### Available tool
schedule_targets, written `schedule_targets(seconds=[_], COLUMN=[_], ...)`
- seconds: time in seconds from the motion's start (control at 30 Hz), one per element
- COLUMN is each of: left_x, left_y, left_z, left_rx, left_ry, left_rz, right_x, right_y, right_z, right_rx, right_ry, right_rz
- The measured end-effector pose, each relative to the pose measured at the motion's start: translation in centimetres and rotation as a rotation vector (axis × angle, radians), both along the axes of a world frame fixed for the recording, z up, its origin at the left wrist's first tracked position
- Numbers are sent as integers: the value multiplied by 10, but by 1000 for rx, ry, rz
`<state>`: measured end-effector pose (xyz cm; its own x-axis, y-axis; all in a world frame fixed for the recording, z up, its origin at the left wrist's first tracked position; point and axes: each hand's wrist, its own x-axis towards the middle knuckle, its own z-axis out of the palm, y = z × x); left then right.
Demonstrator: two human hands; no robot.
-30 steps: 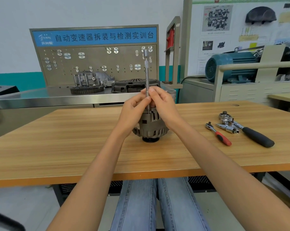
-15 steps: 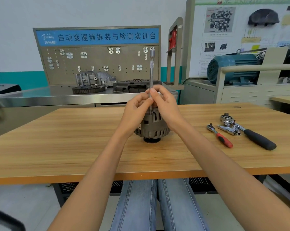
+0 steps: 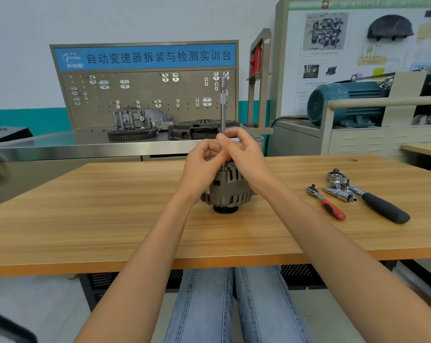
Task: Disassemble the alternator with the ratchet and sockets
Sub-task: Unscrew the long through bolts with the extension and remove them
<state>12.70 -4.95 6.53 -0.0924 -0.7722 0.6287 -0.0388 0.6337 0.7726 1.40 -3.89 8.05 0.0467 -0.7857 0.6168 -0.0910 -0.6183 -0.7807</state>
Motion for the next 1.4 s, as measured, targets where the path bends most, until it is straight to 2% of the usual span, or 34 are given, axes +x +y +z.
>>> schedule_targets(seconds=[0.27, 0.4, 0.47, 0.6, 0.67, 0.87, 1.23, 1.4], left_x=[5, 4, 4, 8, 10, 13, 6, 4], left_y=[7, 14, 17, 19, 20, 18, 7, 11], left_z=[3, 13, 30, 68, 78, 86, 81, 78], left_rx=[28, -103, -163, -77, -35, 46, 46, 50], left_ry=[3, 125, 76, -156, -198, -200, -154, -215], left_rz=[0, 191, 201, 103, 71, -17, 110, 45], right_x=[-2, -1, -1, -3, -4, -4, -4, -5], right_y=[0, -1, -2, -4, -3, -2, -2, -1], right_z=[2, 1, 1, 1, 2, 1, -4, -4], right_rx=[-20, -26, -20, 19, 26, 50, -1, 10], right_ry=[35, 55, 46, 8, 24, 9, -7, -9], right_rz=[10, 9, 30, 63, 67, 94, 73, 124])
